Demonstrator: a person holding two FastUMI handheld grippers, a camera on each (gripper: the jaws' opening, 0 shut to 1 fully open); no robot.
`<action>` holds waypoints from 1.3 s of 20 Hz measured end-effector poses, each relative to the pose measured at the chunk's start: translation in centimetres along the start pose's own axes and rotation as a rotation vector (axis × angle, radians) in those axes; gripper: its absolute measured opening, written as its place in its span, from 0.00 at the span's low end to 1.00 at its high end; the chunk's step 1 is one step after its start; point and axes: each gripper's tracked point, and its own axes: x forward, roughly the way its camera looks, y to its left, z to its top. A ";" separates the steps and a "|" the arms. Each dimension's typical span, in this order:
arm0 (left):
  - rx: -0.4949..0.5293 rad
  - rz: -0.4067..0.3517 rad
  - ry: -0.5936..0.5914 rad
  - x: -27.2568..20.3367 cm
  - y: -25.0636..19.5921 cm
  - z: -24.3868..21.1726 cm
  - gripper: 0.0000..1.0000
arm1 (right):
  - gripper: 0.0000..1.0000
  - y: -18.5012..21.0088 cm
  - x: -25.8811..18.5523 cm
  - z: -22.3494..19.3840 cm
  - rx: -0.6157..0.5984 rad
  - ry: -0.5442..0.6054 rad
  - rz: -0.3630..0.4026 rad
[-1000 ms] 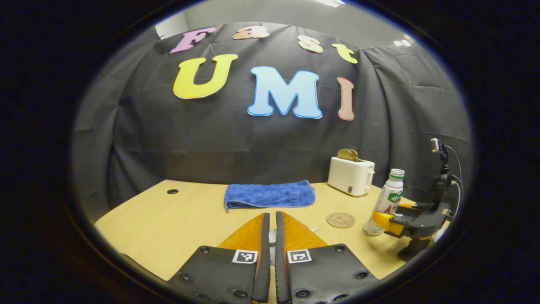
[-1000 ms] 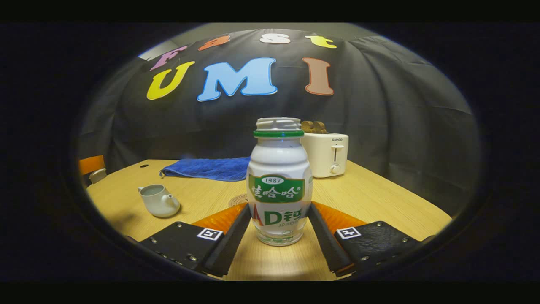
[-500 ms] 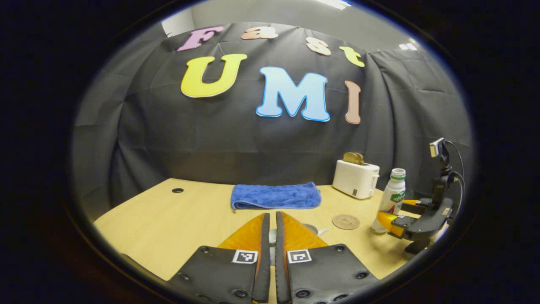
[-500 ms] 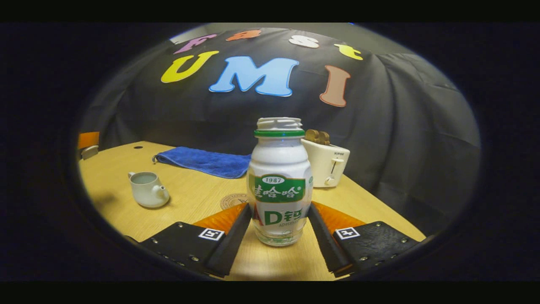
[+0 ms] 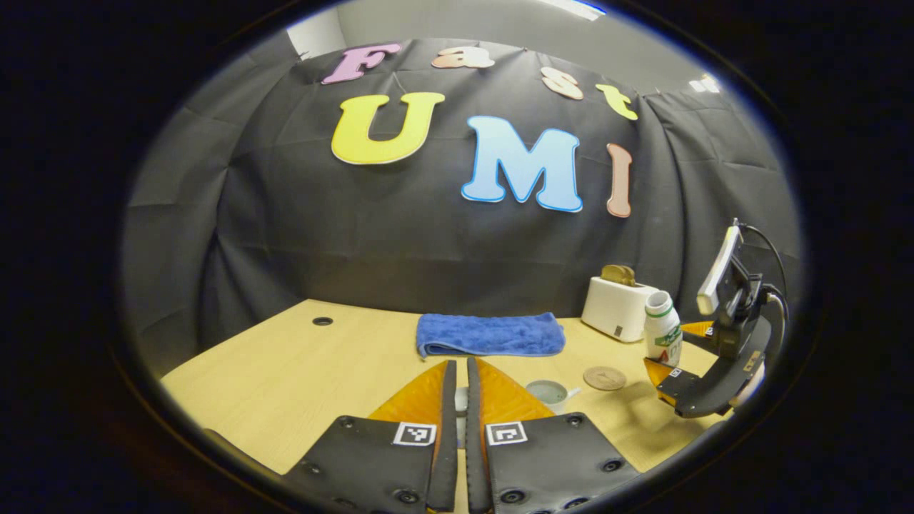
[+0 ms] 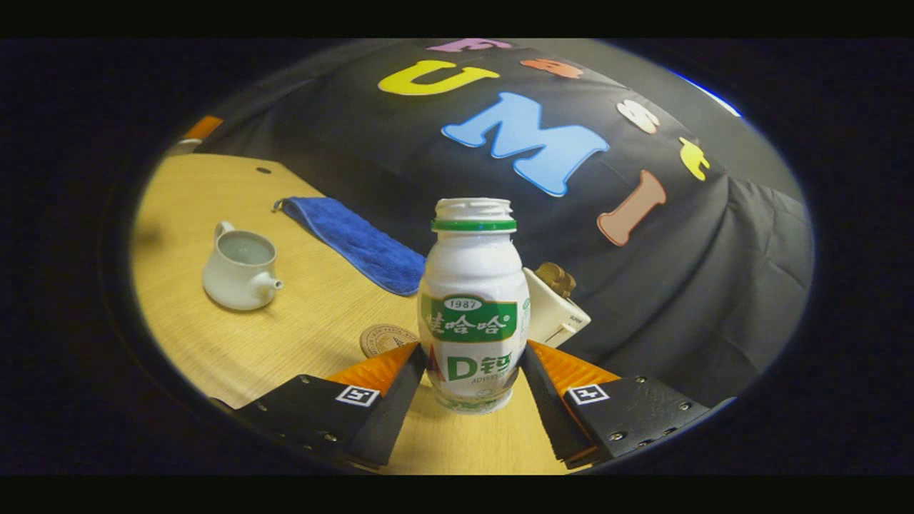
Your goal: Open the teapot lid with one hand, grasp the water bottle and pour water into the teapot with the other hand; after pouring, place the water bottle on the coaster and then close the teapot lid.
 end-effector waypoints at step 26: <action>-0.010 0.043 -0.010 -1.4 3.2 1.2 0.12 | 0.81 2.2 1.7 7.2 -0.705 -0.142 -0.090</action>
